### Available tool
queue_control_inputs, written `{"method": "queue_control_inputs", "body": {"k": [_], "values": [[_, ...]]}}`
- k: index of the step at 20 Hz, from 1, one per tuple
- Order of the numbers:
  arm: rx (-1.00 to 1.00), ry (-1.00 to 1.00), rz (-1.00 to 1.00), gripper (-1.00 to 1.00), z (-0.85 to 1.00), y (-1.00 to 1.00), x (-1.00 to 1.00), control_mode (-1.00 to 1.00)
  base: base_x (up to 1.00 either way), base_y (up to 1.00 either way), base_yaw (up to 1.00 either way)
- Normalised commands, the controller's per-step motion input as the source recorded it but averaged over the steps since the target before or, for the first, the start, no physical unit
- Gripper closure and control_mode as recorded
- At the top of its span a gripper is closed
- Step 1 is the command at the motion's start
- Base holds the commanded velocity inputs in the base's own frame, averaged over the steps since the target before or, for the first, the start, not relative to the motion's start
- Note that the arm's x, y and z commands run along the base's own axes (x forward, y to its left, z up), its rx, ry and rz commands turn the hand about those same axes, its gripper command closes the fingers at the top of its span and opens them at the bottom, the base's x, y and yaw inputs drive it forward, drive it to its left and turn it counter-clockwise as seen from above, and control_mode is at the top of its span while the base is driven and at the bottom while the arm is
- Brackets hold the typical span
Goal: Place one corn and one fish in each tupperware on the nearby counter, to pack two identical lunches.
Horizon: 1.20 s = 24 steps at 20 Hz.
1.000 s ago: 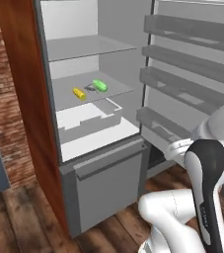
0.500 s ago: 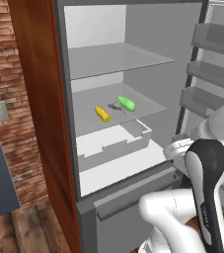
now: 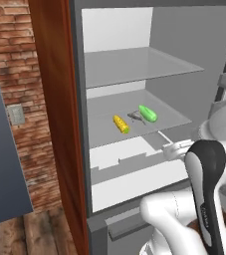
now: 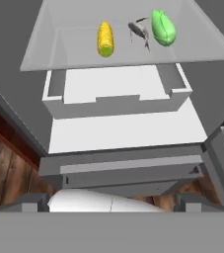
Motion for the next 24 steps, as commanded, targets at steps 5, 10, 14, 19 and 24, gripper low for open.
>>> {"method": "queue_control_inputs", "body": {"k": [5, 10, 14, 19, 24], "values": [[0.0, 0.0, 0.16, -1.0, -0.39, 0.05, 0.57, -1.0, 0.0, 0.0, 0.0], [0.0, -0.02, 0.02, -1.0, -0.23, 0.19, 0.83, -1.0, 0.0, 0.0, 0.0], [0.0, 0.0, 0.0, -1.0, -0.16, 0.2, 0.75, -1.0, 0.0, 0.0, 0.0], [0.0, -0.01, 0.0, -1.0, -0.19, 0.06, 0.67, -1.0, 0.0, 0.0, 0.0], [0.0, 0.0, 0.0, -1.0, -0.06, 0.05, 0.71, -1.0, 0.0, 0.0, 0.0]]}}
